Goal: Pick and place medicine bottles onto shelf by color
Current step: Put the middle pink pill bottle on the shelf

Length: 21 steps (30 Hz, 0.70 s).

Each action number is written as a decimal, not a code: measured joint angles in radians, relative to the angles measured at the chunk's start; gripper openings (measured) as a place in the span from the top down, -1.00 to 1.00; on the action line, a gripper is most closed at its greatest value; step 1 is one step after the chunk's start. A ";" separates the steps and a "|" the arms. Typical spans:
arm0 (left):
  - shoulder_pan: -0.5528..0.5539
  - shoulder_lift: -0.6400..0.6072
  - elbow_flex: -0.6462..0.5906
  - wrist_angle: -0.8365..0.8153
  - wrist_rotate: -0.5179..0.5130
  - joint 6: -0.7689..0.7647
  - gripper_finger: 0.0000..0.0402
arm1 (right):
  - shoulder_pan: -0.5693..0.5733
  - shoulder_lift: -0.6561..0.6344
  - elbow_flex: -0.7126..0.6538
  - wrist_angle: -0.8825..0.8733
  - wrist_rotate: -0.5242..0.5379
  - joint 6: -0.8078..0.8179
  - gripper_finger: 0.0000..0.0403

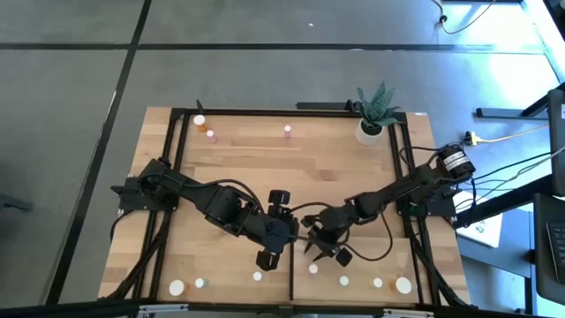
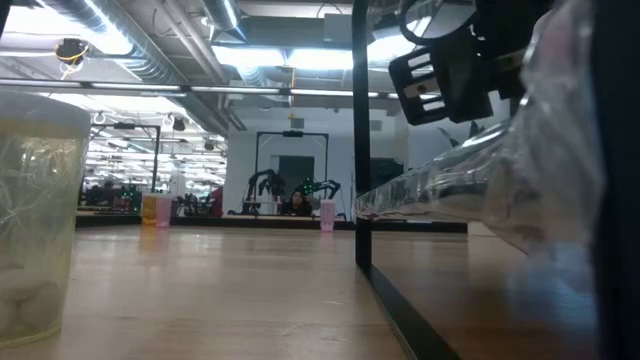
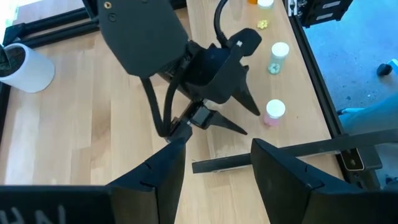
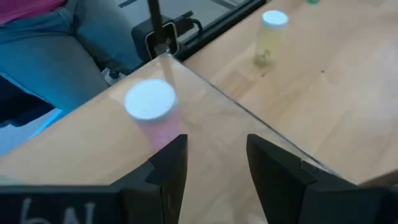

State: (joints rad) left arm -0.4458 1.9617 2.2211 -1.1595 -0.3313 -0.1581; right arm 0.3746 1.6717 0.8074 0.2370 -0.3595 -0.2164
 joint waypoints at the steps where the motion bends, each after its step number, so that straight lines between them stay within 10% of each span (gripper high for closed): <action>1: 0.000 0.000 0.000 0.000 0.000 0.000 0.12 | 0.004 0.003 0.000 0.005 0.001 0.002 0.17; 21: 0.000 0.000 0.000 0.000 0.000 0.000 0.12 | 0.069 0.024 0.000 0.082 0.001 0.010 0.17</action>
State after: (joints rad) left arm -0.4458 1.9617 2.2211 -1.1591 -0.3313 -0.1585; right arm 0.4435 1.6962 0.8070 0.3195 -0.3588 -0.2062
